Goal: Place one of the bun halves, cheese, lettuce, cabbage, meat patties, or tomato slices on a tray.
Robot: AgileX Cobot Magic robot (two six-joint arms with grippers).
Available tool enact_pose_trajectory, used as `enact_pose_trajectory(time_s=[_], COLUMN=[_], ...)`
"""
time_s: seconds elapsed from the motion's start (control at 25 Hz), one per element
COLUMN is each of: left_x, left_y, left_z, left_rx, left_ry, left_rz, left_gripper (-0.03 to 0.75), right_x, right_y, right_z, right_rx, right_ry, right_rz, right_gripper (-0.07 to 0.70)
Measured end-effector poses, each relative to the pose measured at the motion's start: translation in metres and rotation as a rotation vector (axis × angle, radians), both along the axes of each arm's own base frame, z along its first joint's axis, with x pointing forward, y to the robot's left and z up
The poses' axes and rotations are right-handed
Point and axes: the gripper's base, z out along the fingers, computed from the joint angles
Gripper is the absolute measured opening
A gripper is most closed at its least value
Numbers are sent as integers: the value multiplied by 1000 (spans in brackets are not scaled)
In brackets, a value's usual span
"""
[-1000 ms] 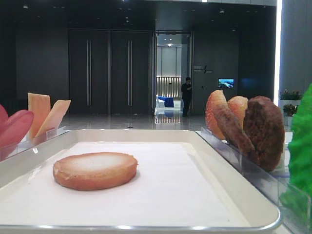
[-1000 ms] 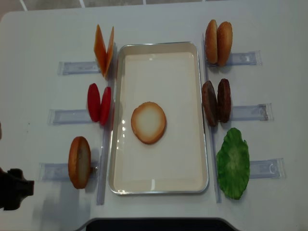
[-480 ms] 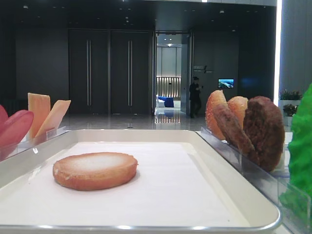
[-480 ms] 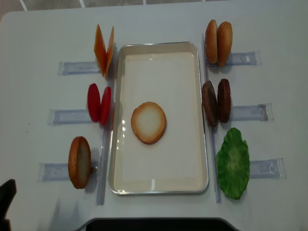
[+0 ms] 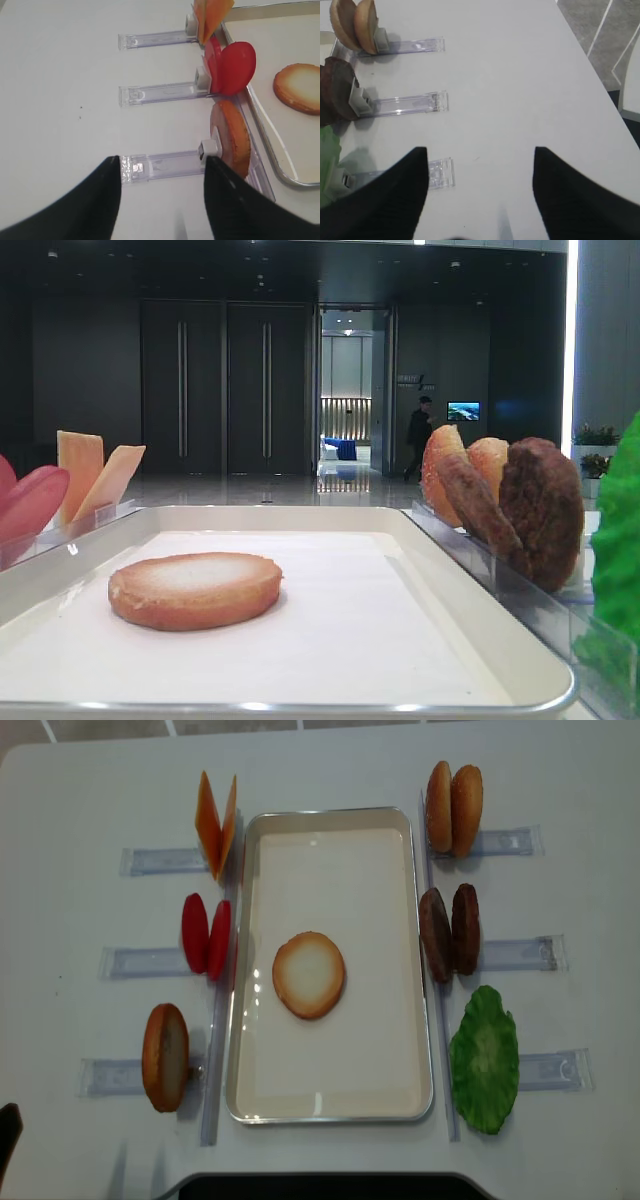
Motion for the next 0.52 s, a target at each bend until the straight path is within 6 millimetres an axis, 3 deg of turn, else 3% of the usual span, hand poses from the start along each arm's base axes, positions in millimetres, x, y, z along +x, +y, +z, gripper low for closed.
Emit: enact_pose_trajectory(time_s=[0.52], left_x=[0], left_y=[0], left_z=[0], left_rx=[0], left_ry=[1], left_rz=[0], left_gripper=[408], right_x=[0], right_y=[0], right_z=[0], right_rx=[0], right_ry=[0], right_rz=[0], right_gripper=[432])
